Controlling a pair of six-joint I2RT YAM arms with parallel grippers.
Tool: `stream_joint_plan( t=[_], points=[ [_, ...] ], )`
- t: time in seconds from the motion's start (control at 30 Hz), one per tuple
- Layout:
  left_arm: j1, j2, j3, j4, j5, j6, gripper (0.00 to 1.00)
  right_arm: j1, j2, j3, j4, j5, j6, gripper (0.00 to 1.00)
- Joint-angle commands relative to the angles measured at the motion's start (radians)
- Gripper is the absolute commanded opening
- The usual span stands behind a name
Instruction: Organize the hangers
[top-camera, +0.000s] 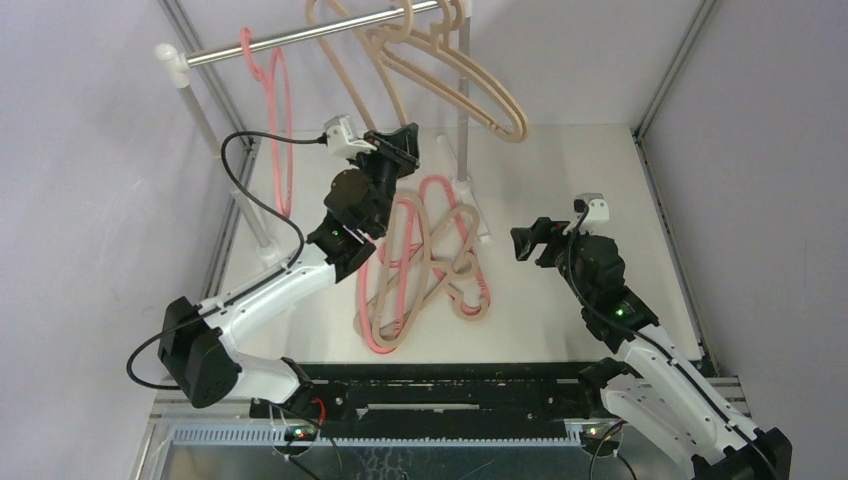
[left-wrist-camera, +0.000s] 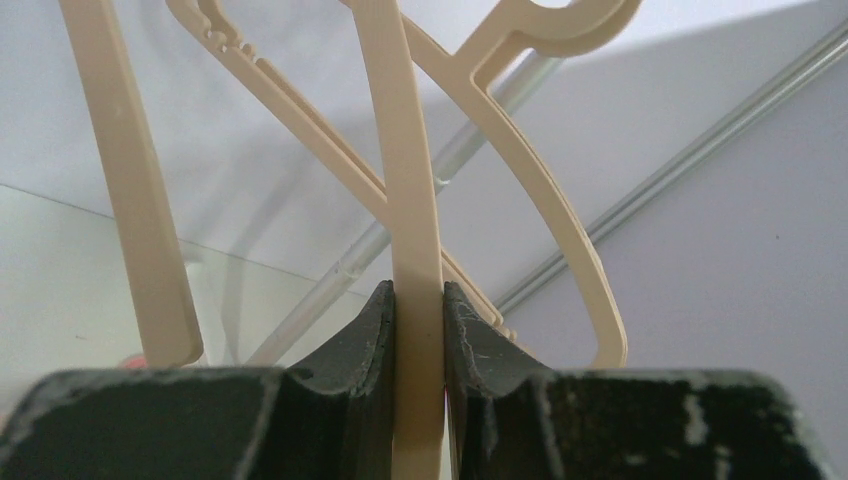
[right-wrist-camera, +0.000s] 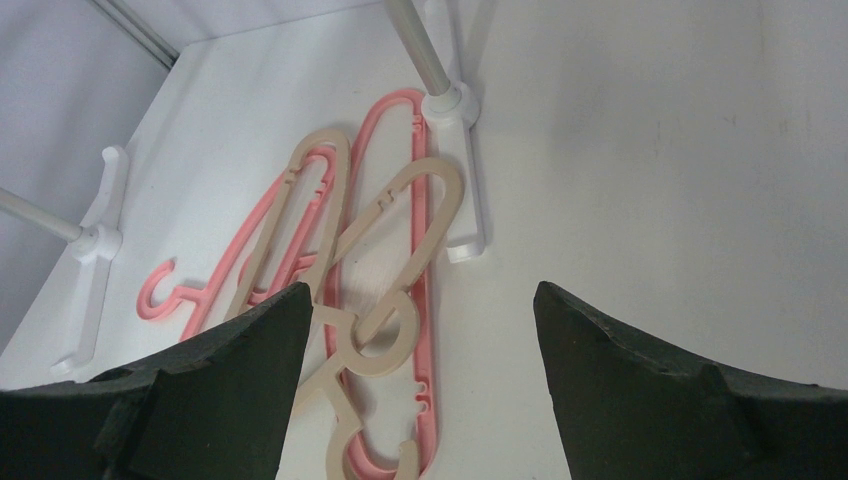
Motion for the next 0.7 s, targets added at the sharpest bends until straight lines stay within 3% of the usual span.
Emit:
stream_joint_plan(
  t=[0.0,0.67],
  points=[
    [0.023,0.020,0.079,0.049,0.040,-0.052,0.00,-0.016,-0.004,0.035,0.010,-0.016,-0.012,0.89],
    [0.035,0.218,0.254,-0.099,0.176,-0.132,0.00,-0.074,-0.008,0.015,0.019,-0.058,-0.005,0.89]
  ],
)
